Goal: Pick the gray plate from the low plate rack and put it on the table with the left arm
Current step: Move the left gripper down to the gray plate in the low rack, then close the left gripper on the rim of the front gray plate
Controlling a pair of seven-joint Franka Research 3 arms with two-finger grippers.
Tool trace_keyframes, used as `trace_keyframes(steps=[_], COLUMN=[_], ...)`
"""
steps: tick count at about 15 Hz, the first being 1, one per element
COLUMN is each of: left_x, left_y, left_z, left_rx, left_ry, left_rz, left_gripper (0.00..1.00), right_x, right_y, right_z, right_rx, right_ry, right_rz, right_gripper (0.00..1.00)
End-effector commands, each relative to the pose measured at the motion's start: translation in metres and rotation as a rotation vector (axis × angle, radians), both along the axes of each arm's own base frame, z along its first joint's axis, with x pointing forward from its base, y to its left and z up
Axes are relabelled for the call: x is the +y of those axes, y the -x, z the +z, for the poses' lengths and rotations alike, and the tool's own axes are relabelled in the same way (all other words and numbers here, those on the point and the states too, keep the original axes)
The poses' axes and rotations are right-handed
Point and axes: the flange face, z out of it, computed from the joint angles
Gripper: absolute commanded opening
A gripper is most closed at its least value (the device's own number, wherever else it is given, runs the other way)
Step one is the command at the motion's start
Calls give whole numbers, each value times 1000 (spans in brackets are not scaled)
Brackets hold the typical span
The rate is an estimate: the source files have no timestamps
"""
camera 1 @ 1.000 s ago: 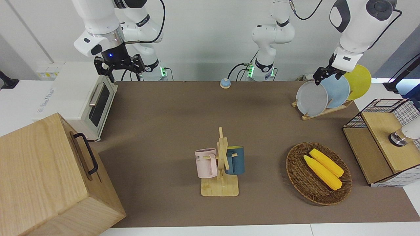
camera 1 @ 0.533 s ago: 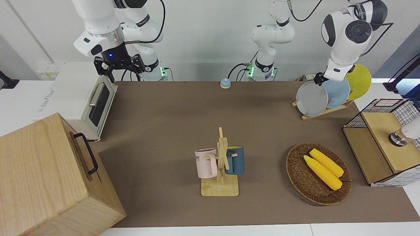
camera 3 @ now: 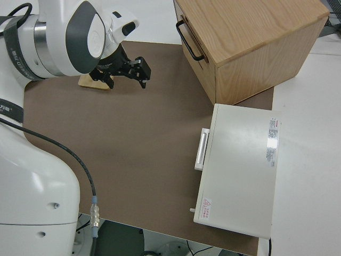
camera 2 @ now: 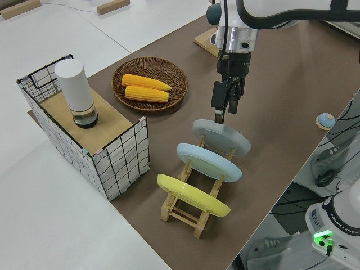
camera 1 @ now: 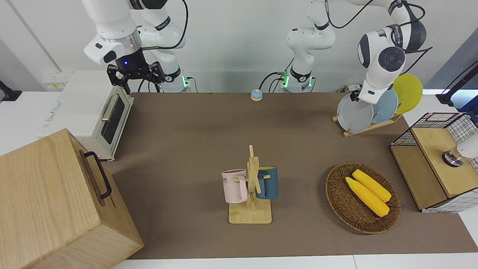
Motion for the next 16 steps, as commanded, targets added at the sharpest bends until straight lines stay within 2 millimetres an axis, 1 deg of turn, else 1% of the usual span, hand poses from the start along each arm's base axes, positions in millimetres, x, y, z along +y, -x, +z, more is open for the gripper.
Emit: trace_keyframes(steps=[1, 3, 4, 6, 8, 9, 11, 14, 15, 16], left_x=[10, 16, 18, 19, 18, 17, 15, 13, 13, 13], left_y=[8, 7, 7, 7, 7, 7, 8, 9, 9, 9], left_z=[-4, -5, -5, -6, -15, -17, -22, -24, -24, -24], left_rx=[-27, -39, -48, -57, -51, -59, -70, -72, -72, -72], left_ry=[-13, -8, -5, -9, -8, -10, -4, 25, 26, 26], left_rz=[11, 19, 26, 46, 48, 54, 77, 93, 94, 94], left_gripper=[939, 814, 720, 582, 473, 433, 314, 40, 0, 0], right_x=[-1, -1, -1, -1, -1, -1, -1, -1, -2, -2], right_y=[2, 2, 2, 2, 2, 2, 2, 2, 2, 2], right_z=[4, 4, 4, 4, 4, 4, 4, 5, 4, 4], right_rx=[2, 4, 4, 4, 2, 4, 2, 1, 2, 2], right_ry=[3, 2, 2, 2, 3, 2, 3, 2, 3, 3], right_rz=[-14, -14, -14, -14, -14, -14, -14, -14, -15, -15], right_gripper=[983, 983, 983, 983, 983, 983, 983, 983, 983, 983])
